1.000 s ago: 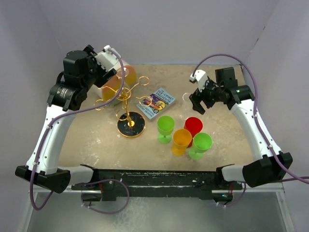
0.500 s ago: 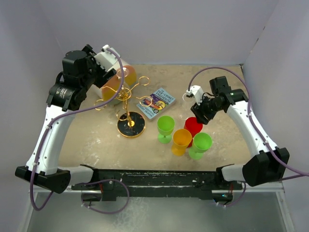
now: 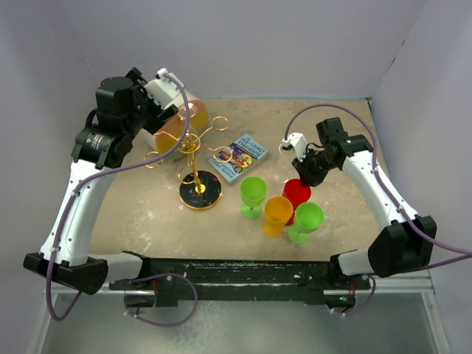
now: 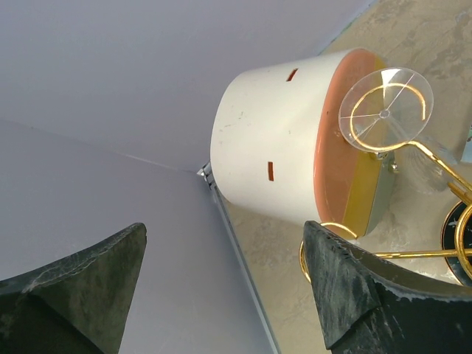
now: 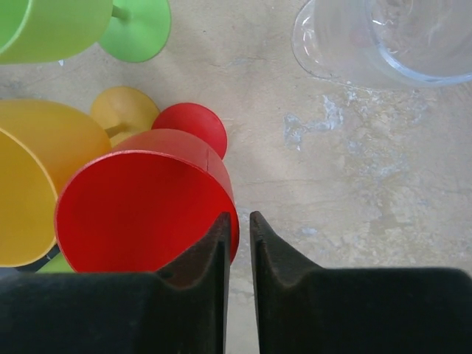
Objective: Place the wine glass upside down on the wine glass rack
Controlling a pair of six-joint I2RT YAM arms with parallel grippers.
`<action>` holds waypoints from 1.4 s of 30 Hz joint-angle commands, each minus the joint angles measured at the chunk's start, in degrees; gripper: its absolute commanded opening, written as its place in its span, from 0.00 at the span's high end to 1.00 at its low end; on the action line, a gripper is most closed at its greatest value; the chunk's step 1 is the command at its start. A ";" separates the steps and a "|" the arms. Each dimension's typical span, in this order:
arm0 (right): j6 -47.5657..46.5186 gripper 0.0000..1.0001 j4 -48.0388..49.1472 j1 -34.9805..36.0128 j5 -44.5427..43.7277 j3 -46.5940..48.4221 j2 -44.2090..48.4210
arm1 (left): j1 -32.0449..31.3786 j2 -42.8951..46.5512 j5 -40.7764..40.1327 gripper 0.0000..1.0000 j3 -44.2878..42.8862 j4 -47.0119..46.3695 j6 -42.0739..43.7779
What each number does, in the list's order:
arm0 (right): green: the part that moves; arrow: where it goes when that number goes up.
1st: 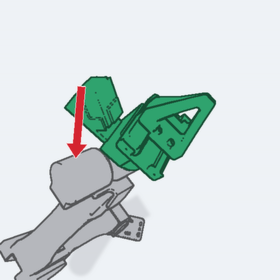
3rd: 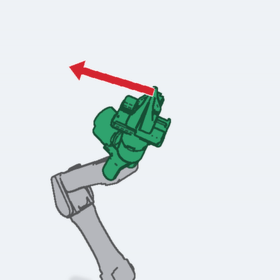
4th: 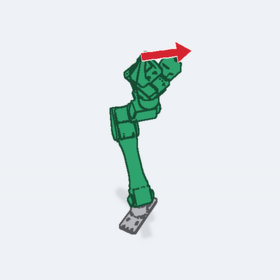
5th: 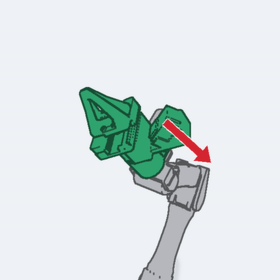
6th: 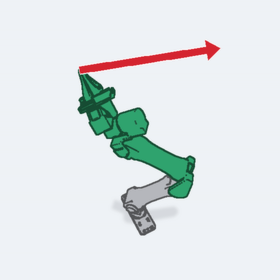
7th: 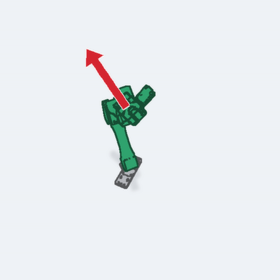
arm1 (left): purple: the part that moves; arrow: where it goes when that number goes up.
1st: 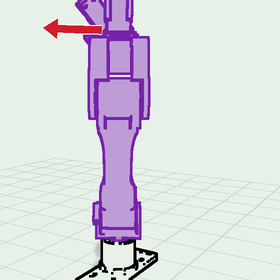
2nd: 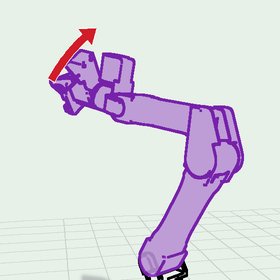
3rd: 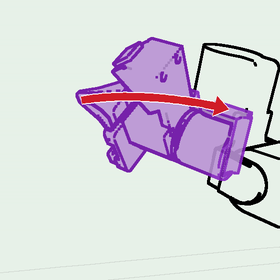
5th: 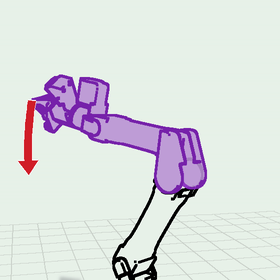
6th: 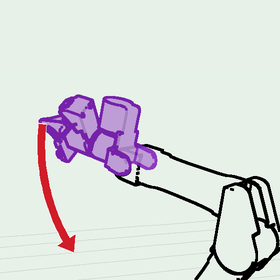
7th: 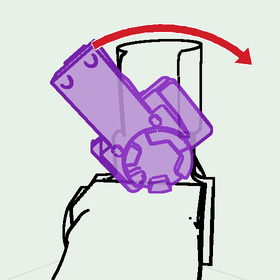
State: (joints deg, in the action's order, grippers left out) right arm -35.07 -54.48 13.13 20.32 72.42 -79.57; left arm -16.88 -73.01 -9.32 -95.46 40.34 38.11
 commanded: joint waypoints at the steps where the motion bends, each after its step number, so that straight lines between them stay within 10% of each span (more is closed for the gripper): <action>1: 0.00 0.88 -0.81 0.32 2.35 0.40 0.21 | 0.34 0.10 0.14 0.10 -1.75 -2.46 -0.60; 5: 2.59 1.00 -1.61 0.24 1.23 1.74 0.51 | 0.32 0.15 0.01 0.10 -1.60 -2.48 -0.50; 31: 12.66 1.00 8.90 -13.71 -19.90 33.25 -3.17 | 0.90 0.89 2.14 0.01 -5.00 -3.24 -11.96; 42: 20.80 1.00 23.10 -10.10 -8.88 42.82 -1.49 | 2.50 2.79 15.08 0.01 -7.46 -2.17 -22.09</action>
State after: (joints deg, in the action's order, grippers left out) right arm -18.57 -40.58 0.27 6.79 112.20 -82.94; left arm -15.42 -72.38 -1.34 -100.01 39.05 21.45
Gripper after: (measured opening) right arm 0.007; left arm 0.992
